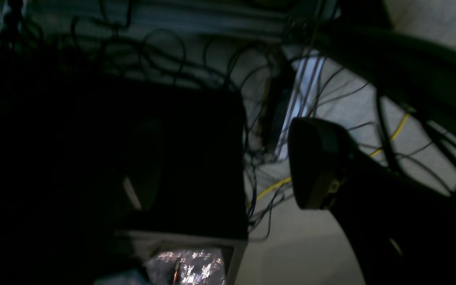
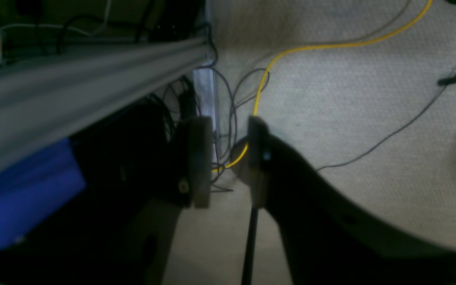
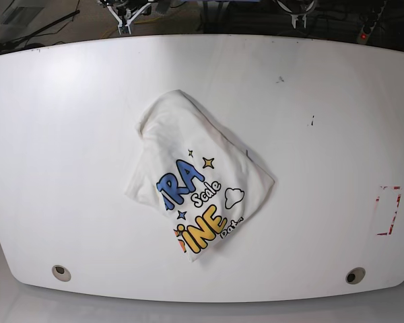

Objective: Fold the T-shirt properly

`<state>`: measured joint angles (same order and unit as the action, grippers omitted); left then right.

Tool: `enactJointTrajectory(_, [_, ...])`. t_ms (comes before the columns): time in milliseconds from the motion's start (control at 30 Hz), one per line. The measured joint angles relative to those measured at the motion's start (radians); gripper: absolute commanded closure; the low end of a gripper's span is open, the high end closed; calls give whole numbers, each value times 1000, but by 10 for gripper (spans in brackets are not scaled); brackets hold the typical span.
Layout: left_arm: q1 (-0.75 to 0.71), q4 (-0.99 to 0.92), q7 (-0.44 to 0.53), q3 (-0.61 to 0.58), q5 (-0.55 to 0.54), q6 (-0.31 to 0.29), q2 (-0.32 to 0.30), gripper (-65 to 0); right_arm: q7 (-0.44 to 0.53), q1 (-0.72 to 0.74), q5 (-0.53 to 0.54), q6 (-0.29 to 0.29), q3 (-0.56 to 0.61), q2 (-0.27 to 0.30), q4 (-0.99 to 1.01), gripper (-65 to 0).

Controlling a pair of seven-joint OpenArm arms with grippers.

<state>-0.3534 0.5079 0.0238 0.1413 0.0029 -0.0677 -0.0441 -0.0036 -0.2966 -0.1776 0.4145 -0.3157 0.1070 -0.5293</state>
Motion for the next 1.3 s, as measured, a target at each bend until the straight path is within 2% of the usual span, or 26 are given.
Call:
enactJointTrajectory(167, [-107,174,-5,0,4,-7,4,-447,-4,-72,-2,4,-1,-5,-99,-144])
enactJointTrajectory(367, [-255,365,-5,0,3,-1,2,-446,-2,-201,4,6,0,-38,-274,-144])
enactJointTrajectory(533, [-371,541,-10,-2,4,-6,2,-446,-64,-315,-3,11,2,-62,-433,-144])
enactJointTrajectory(633, [-463,689,-16,-2,3,-6,3,-446,-97,-389,-3,59,3,-76,-579,-144])
enactJointTrajectory(800, [-602,925,-51,-1,2,-7,2,-446,-153,-497,3,100,3,-105,-802,-144])
enactJointTrajectory(833, [-631,977,-77,-1,4,-7,3,-446,-177,-524,-2,100,3,-109,-856,-144])
enactJointTrajectory(1033, [-758,1212,-82,3,1,-7,2,-446,-214,-636,2,93,-1,-127,-1065,-144])
enactJointTrajectory(1167, [-825,1334,-83,37,1,-9,4,-446,-234,-707,132,100,3,-122,-1197,-144])
enactJointTrajectory(1300, [-872,1436,-84,80,-31,-4,18,-447,-330,-769,222,111,0,-74,-1313,-144])
